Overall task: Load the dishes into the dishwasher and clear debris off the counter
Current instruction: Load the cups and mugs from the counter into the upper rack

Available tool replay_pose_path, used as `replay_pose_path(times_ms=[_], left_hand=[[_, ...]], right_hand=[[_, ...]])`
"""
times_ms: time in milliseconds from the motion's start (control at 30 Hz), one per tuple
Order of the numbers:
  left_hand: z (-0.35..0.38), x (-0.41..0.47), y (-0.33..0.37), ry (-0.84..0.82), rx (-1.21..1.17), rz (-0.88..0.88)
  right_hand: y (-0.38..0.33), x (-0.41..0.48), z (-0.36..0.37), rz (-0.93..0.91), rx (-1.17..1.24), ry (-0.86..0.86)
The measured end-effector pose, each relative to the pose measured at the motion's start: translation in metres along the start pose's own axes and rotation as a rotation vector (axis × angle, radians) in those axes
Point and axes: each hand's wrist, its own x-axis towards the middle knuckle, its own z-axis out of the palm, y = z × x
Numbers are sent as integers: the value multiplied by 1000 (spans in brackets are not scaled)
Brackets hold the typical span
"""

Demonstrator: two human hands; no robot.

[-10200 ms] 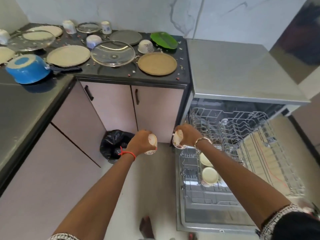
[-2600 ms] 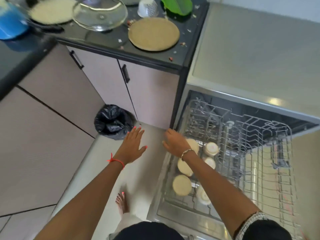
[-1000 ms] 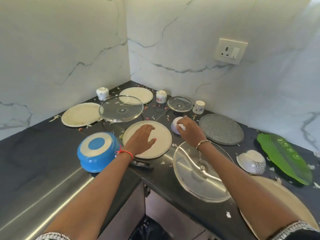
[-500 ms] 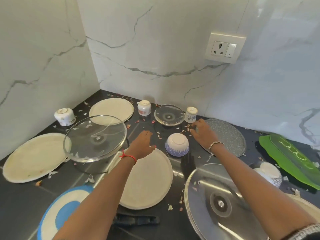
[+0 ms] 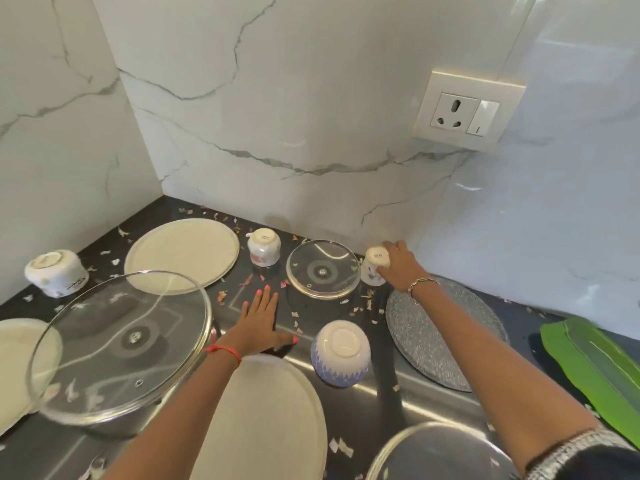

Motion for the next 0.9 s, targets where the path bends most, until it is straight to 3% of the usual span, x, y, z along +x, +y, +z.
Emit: replay_pose_path(times_ms=[367, 667, 900], left_hand=[[-2, 7, -1, -45, -19, -14], [-12, -5, 10, -28, 39, -54], [-18, -40, 30, 153, 0, 62]], right_hand=[[-5, 31, 17, 63, 119, -80], [-4, -24, -8, 54, 158, 33], [9, -99, -34, 98, 143, 107]])
